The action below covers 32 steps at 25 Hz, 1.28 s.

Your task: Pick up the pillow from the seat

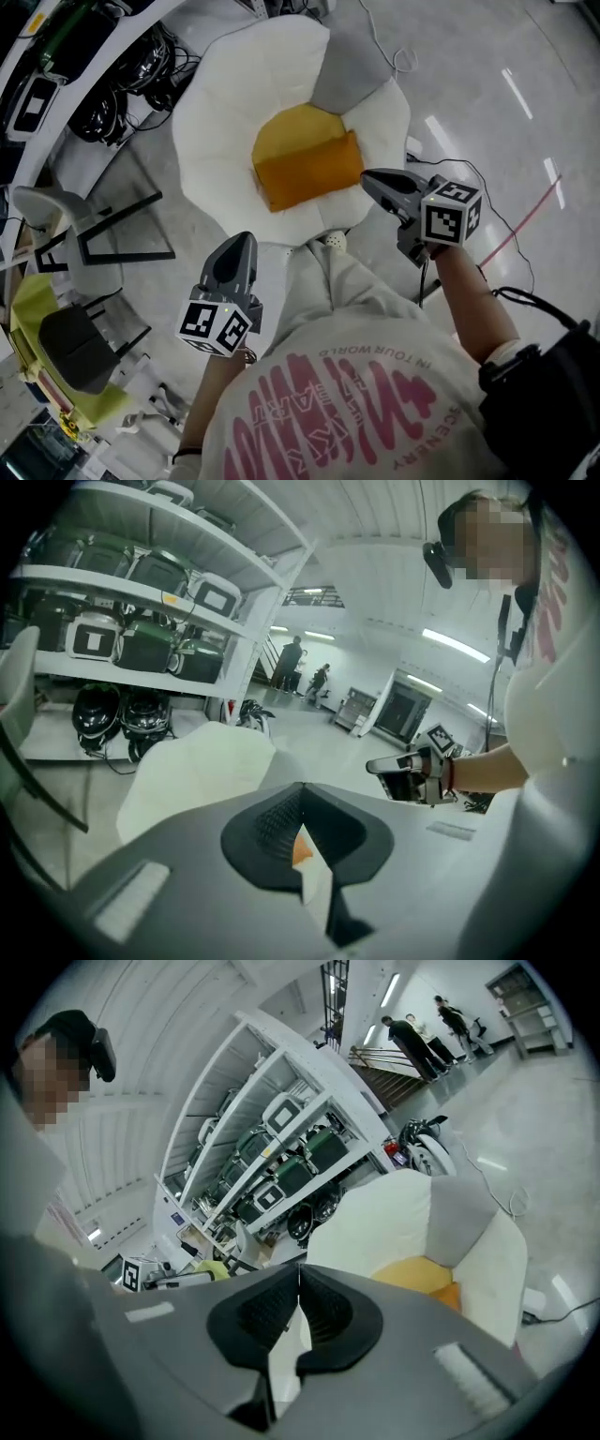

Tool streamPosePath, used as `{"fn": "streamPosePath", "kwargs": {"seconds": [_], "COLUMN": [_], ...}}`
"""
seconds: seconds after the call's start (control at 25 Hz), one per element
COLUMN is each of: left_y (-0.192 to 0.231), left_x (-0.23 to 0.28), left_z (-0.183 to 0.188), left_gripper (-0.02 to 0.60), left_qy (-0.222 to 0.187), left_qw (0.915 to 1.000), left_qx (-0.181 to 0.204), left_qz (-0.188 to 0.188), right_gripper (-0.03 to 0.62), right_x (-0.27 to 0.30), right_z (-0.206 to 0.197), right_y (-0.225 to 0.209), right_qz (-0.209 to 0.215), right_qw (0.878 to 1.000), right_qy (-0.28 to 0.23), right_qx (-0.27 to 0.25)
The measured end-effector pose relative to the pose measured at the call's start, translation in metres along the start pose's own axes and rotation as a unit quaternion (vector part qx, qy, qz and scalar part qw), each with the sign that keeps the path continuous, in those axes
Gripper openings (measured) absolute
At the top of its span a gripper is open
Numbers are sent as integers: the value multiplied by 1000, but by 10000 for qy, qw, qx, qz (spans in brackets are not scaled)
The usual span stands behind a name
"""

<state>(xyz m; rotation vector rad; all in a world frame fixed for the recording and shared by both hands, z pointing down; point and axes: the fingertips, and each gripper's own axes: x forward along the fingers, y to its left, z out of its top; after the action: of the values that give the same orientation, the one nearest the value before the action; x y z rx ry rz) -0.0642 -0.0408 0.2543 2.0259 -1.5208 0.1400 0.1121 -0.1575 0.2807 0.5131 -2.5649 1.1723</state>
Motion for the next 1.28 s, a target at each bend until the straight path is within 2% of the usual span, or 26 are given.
{"fn": "streamPosePath", "kwargs": {"seconds": [0.4, 0.68, 0.8, 0.92, 1.04, 1.16, 1.2, 1.24, 1.28], "left_y": [50, 88, 113, 142, 181, 214, 221, 225, 228], "left_x": [75, 114, 134, 155, 172, 179, 182, 187, 191], "left_z": [-90, -181, -218, -245, -266, -291, -300, -308, -315], "left_gripper": [11, 11, 11, 12, 12, 12, 30, 95, 129], "left_qy": [541, 1063, 1216, 1283, 1248, 1254, 1278, 1310, 1338], "left_qw": [9967, 9894, 9863, 9862, 9855, 9783, 9757, 9735, 9718], "left_qx": [-600, -978, -1095, -1017, -1132, -1464, -1574, -1682, -1776], "left_qz": [6, -138, -225, -251, 209, 762, 827, 827, 787], "right_gripper": [8, 8, 8, 9, 32, 64, 74, 95, 129], "right_x": [41, 85, 95, 100, 100, 97, 97, 97, 96], "right_z": [-71, -132, -158, -175, -194, -218, -225, -231, -237], "right_y": [-107, -174, -209, -246, -285, -315, -324, -332, -340], "right_qz": [-408, -626, -765, -760, -946, -1190, -1277, -1371, -1468], "right_qw": [9959, 9890, 9778, 9610, 9434, 9274, 9235, 9206, 9181], "right_qy": [97, -53, -332, -842, -1192, -1305, -1317, -1316, -1304], "right_qx": [807, 1342, 1924, 2524, 2947, 3298, 3368, 3413, 3442]}}
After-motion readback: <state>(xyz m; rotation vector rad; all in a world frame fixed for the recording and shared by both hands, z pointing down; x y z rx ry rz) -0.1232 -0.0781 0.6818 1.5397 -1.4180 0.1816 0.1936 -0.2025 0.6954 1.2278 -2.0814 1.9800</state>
